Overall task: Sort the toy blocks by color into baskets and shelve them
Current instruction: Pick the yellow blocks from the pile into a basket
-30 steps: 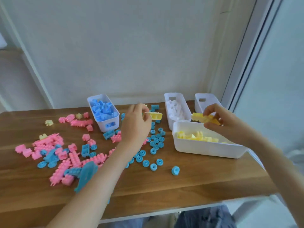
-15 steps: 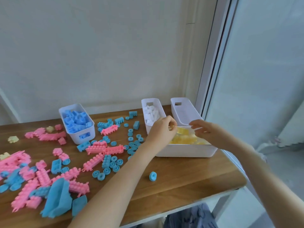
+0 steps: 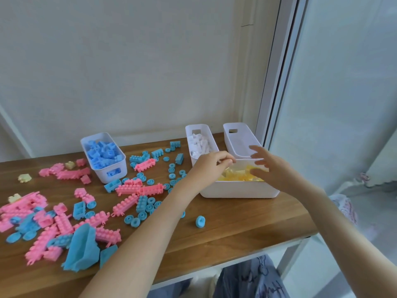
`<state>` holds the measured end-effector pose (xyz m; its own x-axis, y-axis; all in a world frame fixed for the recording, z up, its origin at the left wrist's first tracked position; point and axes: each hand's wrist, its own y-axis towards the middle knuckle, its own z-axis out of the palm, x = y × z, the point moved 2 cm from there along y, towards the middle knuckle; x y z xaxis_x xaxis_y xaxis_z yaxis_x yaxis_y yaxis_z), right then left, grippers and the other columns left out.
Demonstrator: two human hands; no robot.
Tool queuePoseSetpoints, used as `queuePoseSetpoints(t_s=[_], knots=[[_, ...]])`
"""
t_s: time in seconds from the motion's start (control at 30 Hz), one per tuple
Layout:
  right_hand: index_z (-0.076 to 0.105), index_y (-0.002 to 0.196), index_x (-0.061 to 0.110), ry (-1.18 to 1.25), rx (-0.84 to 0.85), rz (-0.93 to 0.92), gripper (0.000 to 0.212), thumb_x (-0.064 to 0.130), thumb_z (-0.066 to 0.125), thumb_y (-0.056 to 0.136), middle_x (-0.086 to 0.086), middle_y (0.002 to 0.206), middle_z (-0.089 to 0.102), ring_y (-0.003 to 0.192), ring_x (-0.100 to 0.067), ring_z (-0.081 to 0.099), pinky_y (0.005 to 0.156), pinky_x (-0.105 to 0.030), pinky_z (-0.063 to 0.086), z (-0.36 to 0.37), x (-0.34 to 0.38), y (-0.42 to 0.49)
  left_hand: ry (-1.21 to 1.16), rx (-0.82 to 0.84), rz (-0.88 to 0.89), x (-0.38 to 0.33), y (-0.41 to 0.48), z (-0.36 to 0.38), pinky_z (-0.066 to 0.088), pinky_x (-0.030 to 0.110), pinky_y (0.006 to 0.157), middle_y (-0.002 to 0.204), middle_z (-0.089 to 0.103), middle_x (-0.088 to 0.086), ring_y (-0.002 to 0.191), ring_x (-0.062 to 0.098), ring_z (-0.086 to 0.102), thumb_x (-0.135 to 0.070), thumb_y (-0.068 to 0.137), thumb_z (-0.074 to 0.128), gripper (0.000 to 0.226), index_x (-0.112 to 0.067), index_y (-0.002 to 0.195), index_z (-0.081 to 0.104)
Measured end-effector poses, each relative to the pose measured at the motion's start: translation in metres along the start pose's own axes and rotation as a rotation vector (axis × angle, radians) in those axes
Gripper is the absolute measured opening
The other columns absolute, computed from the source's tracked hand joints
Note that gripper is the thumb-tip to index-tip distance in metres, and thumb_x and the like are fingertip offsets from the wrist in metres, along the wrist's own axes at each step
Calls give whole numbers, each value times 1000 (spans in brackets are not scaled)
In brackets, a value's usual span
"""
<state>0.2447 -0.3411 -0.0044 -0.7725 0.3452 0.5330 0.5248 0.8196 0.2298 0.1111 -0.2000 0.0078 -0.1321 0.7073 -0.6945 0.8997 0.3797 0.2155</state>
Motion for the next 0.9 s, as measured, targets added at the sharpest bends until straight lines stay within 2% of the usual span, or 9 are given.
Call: queuePoseSetpoints(t_s=[0.1, 0.17, 0.23, 0.33, 0.43, 0.5, 0.63, 0.73, 0.9], knots=[[21, 146, 34, 93, -25, -42, 67, 26, 59, 91, 13, 126, 47, 112, -6, 50, 97, -24, 40, -1, 10, -4, 137, 92, -53, 7, -2, 1, 41, 21, 95, 124, 61, -7, 116, 12, 51, -25, 102, 40, 32, -32, 129, 56], [22, 146, 32, 41, -50, -88, 64, 27, 57, 92, 9, 130, 51, 115, -8, 53, 98, -27, 43, 2, 19, -4, 244, 94, -74, 13, -3, 1, 32, 38, 109, 120, 64, -11, 125, 19, 43, -26, 102, 38, 35, -35, 133, 51], [24, 144, 31, -38, -95, -148, 60, 26, 55, 93, 9, 124, 56, 107, -7, 57, 94, -24, 48, 6, 31, -5, 228, 28, -76, 18, -9, -4, 26, 42, 113, 115, 67, -10, 128, 22, 41, -20, 101, 40, 37, -32, 134, 50], [33, 140, 24, -64, -100, -211, 51, 19, 53, 94, 11, 110, 55, 92, 0, 52, 82, -6, 43, 15, 55, -7, 228, -116, -68, 21, -23, -23, 41, 28, 94, 115, 66, -5, 114, 16, 52, -22, 100, 44, 35, -27, 133, 50], [40, 136, 21, -44, -59, -297, 42, 14, 50, 95, 4, 112, 56, 94, -5, 53, 88, -27, 49, 33, 80, -1, 266, -209, -75, 24, -42, -43, 49, 26, 79, 116, 65, -1, 88, 11, 60, -23, 99, 46, 29, -22, 127, 54], [45, 133, 21, -75, -36, -362, 38, 15, 49, 96, 2, 120, 57, 99, -11, 58, 86, -29, 50, 51, 103, 7, 287, -265, -98, 28, -58, -57, 50, 25, 75, 110, 66, -1, 74, 7, 59, -22, 99, 47, 27, -19, 125, 55], [51, 129, 18, -30, 41, -481, 35, 15, 52, 94, 0, 124, 56, 107, -16, 57, 87, -27, 47, 91, 156, 25, 362, -326, -163, 46, -94, -87, 47, 36, 89, 104, 68, 2, 95, 18, 62, -22, 96, 49, 27, -15, 122, 56], [51, 127, 11, 12, 137, -570, 36, 10, 54, 91, -6, 123, 55, 111, -21, 55, 92, -30, 45, 123, 198, 39, 462, -306, -268, 68, -130, -118, 42, 41, 94, 118, 63, 5, 110, 25, 55, -25, 94, 51, 36, -15, 128, 50], [48, 130, 16, 18, 295, -716, 38, 14, 52, 92, -3, 125, 54, 110, -18, 54, 85, -16, 35, 166, 259, 52, 117, -582, -436, 112, -210, -178, 40, 21, 88, 112, 64, -9, 108, 9, 57, -23, 98, 49, 36, -25, 133, 43]])
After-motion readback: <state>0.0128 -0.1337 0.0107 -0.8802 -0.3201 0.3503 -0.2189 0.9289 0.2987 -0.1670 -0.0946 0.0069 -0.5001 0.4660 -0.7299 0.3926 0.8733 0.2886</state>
